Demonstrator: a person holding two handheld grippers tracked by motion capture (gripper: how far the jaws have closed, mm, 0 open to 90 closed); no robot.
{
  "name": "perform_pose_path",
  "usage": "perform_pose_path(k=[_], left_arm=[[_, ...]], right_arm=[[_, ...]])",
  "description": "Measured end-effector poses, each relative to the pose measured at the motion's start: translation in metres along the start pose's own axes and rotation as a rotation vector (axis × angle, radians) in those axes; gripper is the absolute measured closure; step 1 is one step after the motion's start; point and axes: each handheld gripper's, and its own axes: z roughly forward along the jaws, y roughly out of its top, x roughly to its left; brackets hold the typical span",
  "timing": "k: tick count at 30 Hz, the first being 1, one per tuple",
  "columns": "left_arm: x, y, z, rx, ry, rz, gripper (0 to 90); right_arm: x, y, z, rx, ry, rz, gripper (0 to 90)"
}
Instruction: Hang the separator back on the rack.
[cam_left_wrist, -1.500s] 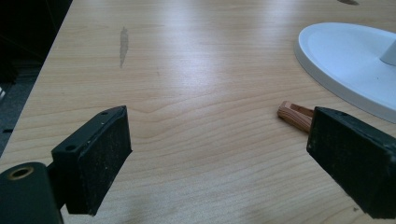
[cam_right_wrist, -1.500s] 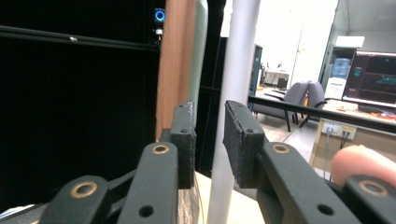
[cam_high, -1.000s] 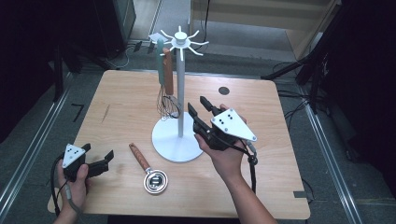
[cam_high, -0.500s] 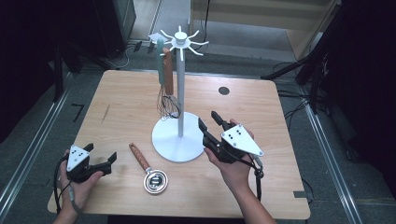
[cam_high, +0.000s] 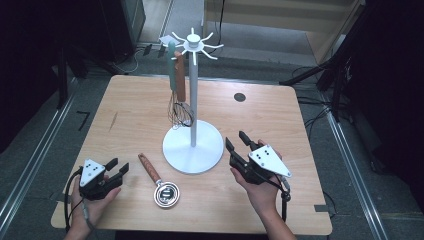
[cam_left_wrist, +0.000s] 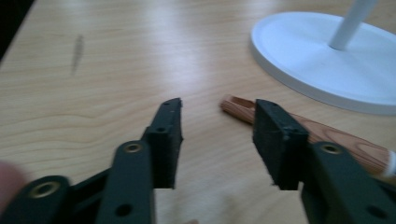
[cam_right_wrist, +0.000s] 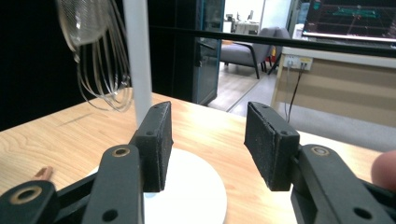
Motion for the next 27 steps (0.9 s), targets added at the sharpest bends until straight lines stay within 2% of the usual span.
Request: perform_pose_path(k=[1, 2, 3, 4, 5, 7, 10, 12, 13, 15, 23, 27], left_arm=[[-0.007, -0.001, 0.001, 0.028, -0.067, 0.008, 69.0], [-0.007, -0.001, 0.001, 0.028, -0.067, 0.008, 73.4], [-0.016, -0.002, 0.003, 0.051, -0.126, 0.032, 77.6], [-0.016, -0.002, 0.003, 0.051, -0.126, 0.032, 81.4], [-0.024, -0.003, 0.005, 0.079, -0.159, 0.046, 85.5], [-0.030, -0.003, 0.006, 0.094, -0.196, 0.058, 90.0], [-0.036, -0.003, 0.008, 0.121, -0.258, 0.060, 90.0], [-0.038, -0.003, 0.009, 0.132, -0.261, 0.064, 90.0], [-0.040, -0.005, 0.010, 0.156, -0.290, 0.056, 90.0], [-0.043, -0.006, 0.012, 0.174, -0.307, 0.059, 90.0], [-0.056, -0.007, 0.017, 0.208, -0.324, 0.094, 90.0], [-0.061, -0.007, 0.020, 0.216, -0.329, 0.092, 90.0]], right_arm=[[-0.002, -0.004, -0.004, 0.005, -0.009, 0.008, 53.4], [-0.002, -0.004, -0.004, 0.005, -0.009, 0.008, 53.4], [-0.004, -0.008, -0.008, 0.008, -0.013, 0.004, 53.4], [-0.005, -0.010, -0.010, 0.011, -0.014, 0.003, 53.4], [-0.005, -0.012, -0.012, 0.014, -0.016, 0.008, 53.3], [-0.007, -0.017, -0.015, 0.020, -0.021, 0.013, 53.3], [-0.011, -0.022, -0.019, 0.026, -0.030, 0.019, 53.0], [-0.012, -0.024, -0.021, 0.029, -0.033, 0.018, 52.9], [-0.013, -0.027, -0.025, 0.035, -0.032, 0.020, 52.6], [-0.014, -0.029, -0.030, 0.040, -0.033, 0.029, 52.3], [-0.015, -0.038, -0.037, 0.052, -0.047, 0.034, 52.0], [-0.015, -0.039, -0.037, 0.054, -0.045, 0.039, 52.0]])
